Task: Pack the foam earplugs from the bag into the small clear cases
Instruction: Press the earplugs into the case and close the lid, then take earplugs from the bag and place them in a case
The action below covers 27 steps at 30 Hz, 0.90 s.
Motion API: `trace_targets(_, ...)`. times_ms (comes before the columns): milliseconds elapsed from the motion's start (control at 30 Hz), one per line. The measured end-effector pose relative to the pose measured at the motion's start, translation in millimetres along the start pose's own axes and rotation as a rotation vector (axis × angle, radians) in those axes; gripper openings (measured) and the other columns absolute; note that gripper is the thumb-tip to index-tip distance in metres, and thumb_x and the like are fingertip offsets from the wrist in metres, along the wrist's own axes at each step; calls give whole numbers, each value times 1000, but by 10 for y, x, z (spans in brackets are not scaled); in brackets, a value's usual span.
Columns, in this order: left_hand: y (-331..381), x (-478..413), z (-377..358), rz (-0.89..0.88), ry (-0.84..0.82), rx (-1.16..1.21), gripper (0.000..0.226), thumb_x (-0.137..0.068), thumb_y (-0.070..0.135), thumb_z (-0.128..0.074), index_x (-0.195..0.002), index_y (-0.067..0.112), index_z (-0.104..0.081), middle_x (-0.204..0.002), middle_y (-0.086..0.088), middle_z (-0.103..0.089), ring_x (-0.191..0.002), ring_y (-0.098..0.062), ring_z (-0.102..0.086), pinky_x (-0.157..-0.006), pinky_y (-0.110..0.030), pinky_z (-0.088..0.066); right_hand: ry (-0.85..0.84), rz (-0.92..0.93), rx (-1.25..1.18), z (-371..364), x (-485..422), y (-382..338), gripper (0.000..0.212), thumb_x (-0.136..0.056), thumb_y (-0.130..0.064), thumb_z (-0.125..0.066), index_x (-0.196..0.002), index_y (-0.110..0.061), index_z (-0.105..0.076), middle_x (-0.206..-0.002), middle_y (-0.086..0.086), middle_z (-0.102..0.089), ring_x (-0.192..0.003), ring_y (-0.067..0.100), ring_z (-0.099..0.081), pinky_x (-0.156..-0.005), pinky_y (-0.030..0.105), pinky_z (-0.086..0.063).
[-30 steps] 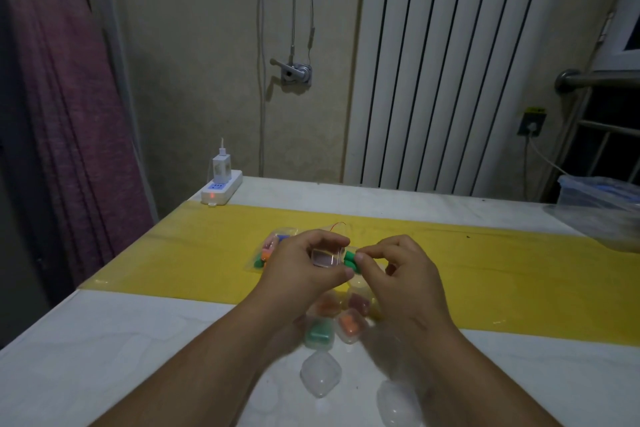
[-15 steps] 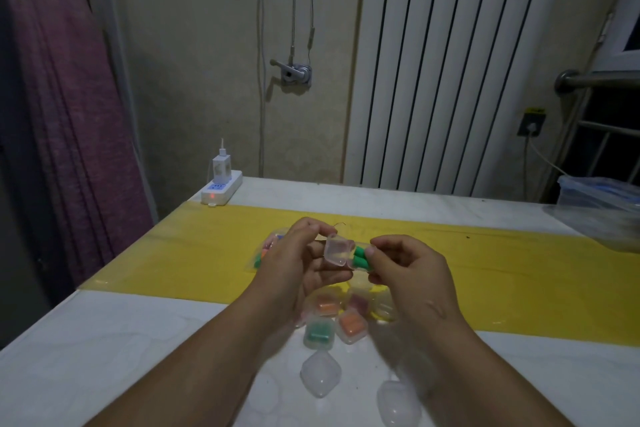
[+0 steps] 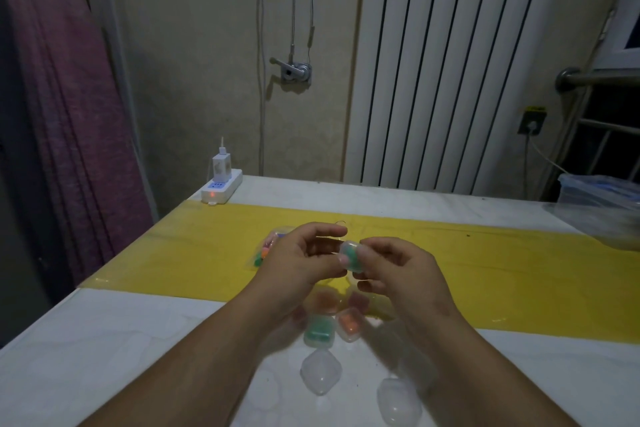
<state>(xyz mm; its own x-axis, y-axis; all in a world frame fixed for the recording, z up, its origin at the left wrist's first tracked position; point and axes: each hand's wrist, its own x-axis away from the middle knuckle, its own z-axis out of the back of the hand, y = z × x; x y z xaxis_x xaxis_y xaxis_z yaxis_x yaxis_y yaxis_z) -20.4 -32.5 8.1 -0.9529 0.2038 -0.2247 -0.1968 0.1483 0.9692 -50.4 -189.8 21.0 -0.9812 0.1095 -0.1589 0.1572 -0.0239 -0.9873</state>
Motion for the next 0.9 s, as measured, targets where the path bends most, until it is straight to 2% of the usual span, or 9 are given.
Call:
trace_targets(67, 15, -6, -14, -15, 30, -9, 28, -84, -1, -69, -107, 15, -69, -101, -9, -73, -94, -21, -70, -80, -33, -58, 13, 14, 37, 13, -5, -29, 2, -84, -12, -74, -84, -10, -73, -72, 6, -73, -63, 14, -67, -62, 27, -58)
trace_targets(200, 67, -32, 32, -56, 171, -40, 18, -87, -1, -64, -97, 12, -71, -88, -4, -71, -75, -13, -64, -65, -27, -55, 18, 34, 182, 179, -66, -107, 7, -82, -6, -75, -80, -11, -71, -69, 7, -70, -59, 16, -65, -55, 25, -52)
trace_targets(300, 53, -40, 89, -74, 240, -147, 15, -86, 2, -66, -94, 14, -72, -79, 1, -68, -65, -9, -59, -54, -21, -48, -202, -58, 404, 299, -44, -175, 9, -78, -10, -79, -83, -13, -72, -68, 7, -68, -59, 17, -59, -52, 27, -45)
trace_targets(467, 23, -66, 147, -105, 321, -224, 15, -85, 4, -67, -88, 18, -72, -72, 7, -65, -66, -9, -56, -55, -15, -43, -436, -131, 807, 285, 40, -222, 8, -72, -13, -84, -71, -19, -78, -60, -9, -68, -55, 1, -58, -54, 15, -45)
trace_targets(533, 17, -77, 169, -109, 366, -231, 18, -85, 2, -66, -85, 19, -72, -70, 8, -64, -62, -7, -55, -53, -14, -43, -418, -145, 901, 244, 47, -188, 10, -73, -17, -83, -70, -26, -78, -64, -13, -70, -54, -7, -57, -55, 9, -44)
trace_targets(633, 3, -99, 213, -101, 429, -248, 24, -84, -3, -63, -83, 20, -71, -73, 5, -66, -63, -7, -58, -55, -17, -46, -337, -68, 1048, 186, 30, -114, 21, -73, -24, -82, -61, -36, -70, -71, -15, -68, -58, -5, -56, -58, 10, -44)
trace_targets(700, 25, -105, 230, -99, 453, -251, 27, -84, -7, -59, -84, 17, -70, -80, -2, -68, -65, -6, -62, -55, -18, -47, -246, -9, 977, 159, 13, -65, 17, -75, -25, -80, -64, -32, -69, -67, -15, -63, -57, -4, -54, -53, 8, -39)
trace_targets(800, 30, -87, 240, -85, 475, -237, 33, -85, -17, -47, -88, 8, -70, -83, -3, -66, -62, 6, -61, -53, -9, -47, -108, 78, 808, 153, -55, -28, 16, -81, -24, -75, -68, -31, -69, -72, -15, -66, -61, -7, -55, -53, 8, -36)
trace_targets(900, -89, -153, 348, -39, 502, -357, 42, -81, -11, -48, -86, 21, -74, -88, 0, -70, -84, -13, -68, -69, -28, -59, -73, 121, 837, 93, -160, -8, 11, -88, -24, -67, -84, -34, -70, -83, -18, -67, -73, -5, -54, -61, 9, -36)
